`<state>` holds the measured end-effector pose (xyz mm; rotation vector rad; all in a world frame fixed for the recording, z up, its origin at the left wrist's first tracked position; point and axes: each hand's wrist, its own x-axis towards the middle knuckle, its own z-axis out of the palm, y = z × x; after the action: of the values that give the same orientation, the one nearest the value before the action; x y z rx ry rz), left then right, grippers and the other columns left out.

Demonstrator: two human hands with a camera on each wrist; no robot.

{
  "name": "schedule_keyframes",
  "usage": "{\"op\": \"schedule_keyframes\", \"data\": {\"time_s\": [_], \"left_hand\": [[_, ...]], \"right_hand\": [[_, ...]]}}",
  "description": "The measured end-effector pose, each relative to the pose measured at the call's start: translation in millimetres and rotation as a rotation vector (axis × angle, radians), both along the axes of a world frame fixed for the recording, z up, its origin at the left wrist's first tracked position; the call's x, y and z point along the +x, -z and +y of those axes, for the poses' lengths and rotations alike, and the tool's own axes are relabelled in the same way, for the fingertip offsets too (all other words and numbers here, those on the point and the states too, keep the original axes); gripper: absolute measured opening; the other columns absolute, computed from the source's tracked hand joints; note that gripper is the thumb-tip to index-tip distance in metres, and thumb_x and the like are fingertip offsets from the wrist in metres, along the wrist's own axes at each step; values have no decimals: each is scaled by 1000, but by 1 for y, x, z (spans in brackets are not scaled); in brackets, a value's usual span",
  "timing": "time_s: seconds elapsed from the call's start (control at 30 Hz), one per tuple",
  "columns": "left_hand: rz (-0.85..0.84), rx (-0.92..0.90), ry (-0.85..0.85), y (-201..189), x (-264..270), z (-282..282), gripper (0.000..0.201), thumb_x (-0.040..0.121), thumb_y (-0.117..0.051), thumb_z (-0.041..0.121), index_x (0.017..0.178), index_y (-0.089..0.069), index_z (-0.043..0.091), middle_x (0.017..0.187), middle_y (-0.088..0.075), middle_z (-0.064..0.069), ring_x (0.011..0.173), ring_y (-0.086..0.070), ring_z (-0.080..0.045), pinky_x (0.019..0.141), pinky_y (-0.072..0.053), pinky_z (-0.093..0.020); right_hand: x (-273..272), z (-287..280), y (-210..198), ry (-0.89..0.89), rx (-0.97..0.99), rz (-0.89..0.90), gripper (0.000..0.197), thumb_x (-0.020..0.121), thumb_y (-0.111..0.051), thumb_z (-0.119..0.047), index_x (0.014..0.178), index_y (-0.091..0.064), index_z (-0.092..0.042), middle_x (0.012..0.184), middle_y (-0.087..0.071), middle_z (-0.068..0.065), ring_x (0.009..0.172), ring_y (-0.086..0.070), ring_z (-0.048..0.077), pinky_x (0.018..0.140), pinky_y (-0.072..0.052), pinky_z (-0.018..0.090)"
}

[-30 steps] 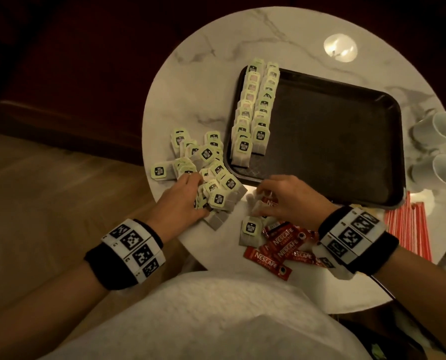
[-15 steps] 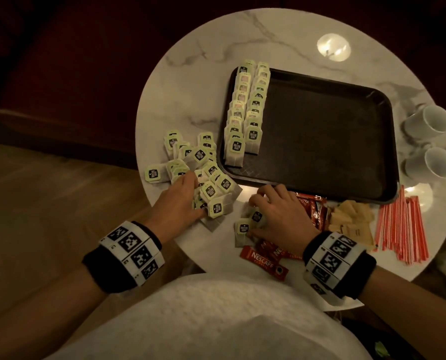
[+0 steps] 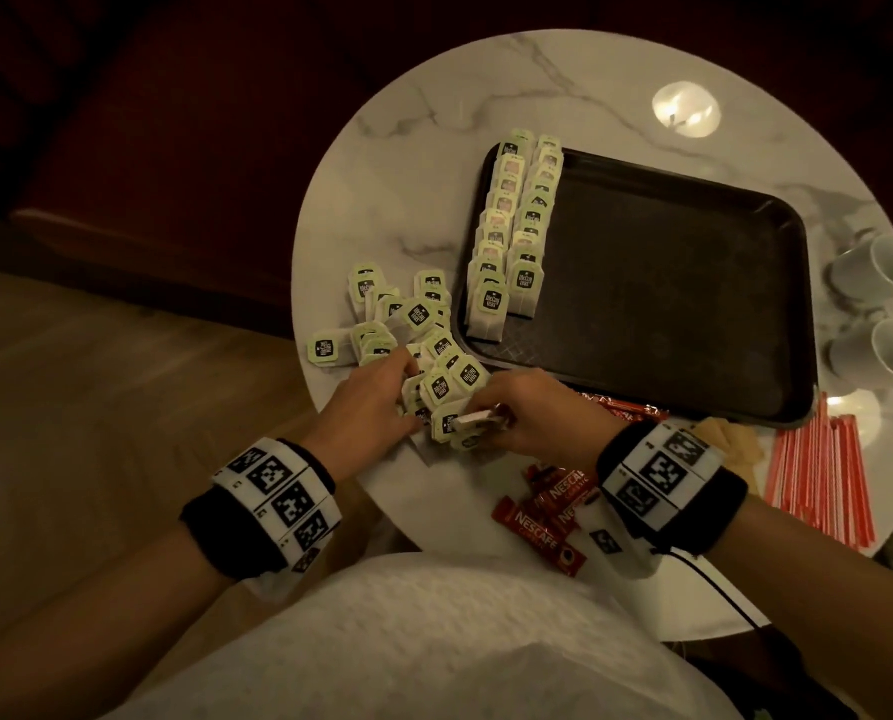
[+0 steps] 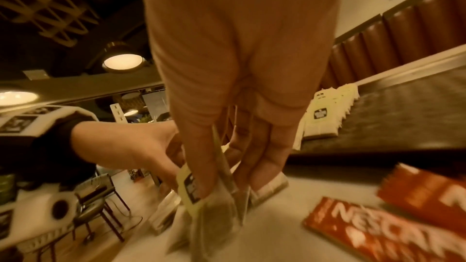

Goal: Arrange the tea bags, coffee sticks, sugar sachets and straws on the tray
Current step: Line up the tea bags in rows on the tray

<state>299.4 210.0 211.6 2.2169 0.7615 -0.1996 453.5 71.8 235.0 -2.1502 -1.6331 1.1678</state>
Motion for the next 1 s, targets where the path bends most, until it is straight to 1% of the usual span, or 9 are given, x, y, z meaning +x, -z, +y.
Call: {"op": "schedule_keyframes", "data": {"time_s": [0.1,0.17,0.27,0.37,0.5,0.63,0.7,0.83,1.0], "left_hand": [[-18,-19,1,0,-1,1,38,75,-77,10,108,-58,11,93,-58,-1,85,-56,-22,73,-49,-37],[-31,-22,-2,1,0,2,37,75,-77,10,107,-60,10,93,-60,-2,87,-58,-23,74,-50,-37],[-39,14,-4,1,2,2,32,79,-75,13,108,-62,10,98,-63,-5,89,-59,-23,75,-50,-38],[-70,28,9,3,2,3,24,81,-71,11,104,-66,8,96,-64,-7,87,-58,-22,73,-48,-36],[-137,-3,39,2,2,3,9,83,-68,7,92,-70,7,80,-57,1,69,-49,-10,59,-36,-12],[-173,-109,32,0,4,3,11,83,-72,9,93,-71,12,80,-58,5,70,-53,-6,62,-39,-7],[-187,-173,17,0,5,4,15,83,-74,11,97,-72,12,82,-62,1,71,-54,-6,63,-41,-8],[-223,-307,-38,-4,4,10,18,81,-77,15,99,-74,14,83,-68,-2,75,-62,-10,69,-48,-15],[-314,-456,-100,-19,7,13,16,82,-70,35,91,-74,22,80,-69,3,76,-63,-9,71,-52,-22]], "right_hand": [[-2,12,5,-50,20,-58,33,85,-74,-17,118,-69,-16,126,-50,2,104,-55,16,85,-45,19],[-6,16,12,-70,51,-88,40,82,-76,-16,120,-66,-12,132,-44,7,108,-55,23,91,-49,31],[-12,16,23,-51,91,-134,54,75,-80,-13,122,-54,-10,129,-42,6,107,-48,25,89,-50,41],[-15,14,28,91,122,-57,61,76,-80,-11,124,-43,-16,119,-44,-3,102,-44,17,89,-48,38],[-17,11,27,258,71,74,84,78,-82,-21,142,-28,-25,125,-51,2,106,-52,13,91,-45,23],[-14,9,32,191,93,33,67,80,-80,-25,137,-46,-19,126,-53,2,108,-46,11,92,-36,18],[-12,6,34,154,163,13,54,80,-80,-24,127,-58,-13,118,-53,4,101,-45,11,89,-39,19],[-6,4,32,212,251,76,48,75,-84,-24,117,-67,-8,118,-52,3,96,-52,11,83,-38,2],[5,7,15,331,208,283,36,74,-85,-20,107,-69,-16,98,-69,-6,87,-64,6,77,-50,23]]}}
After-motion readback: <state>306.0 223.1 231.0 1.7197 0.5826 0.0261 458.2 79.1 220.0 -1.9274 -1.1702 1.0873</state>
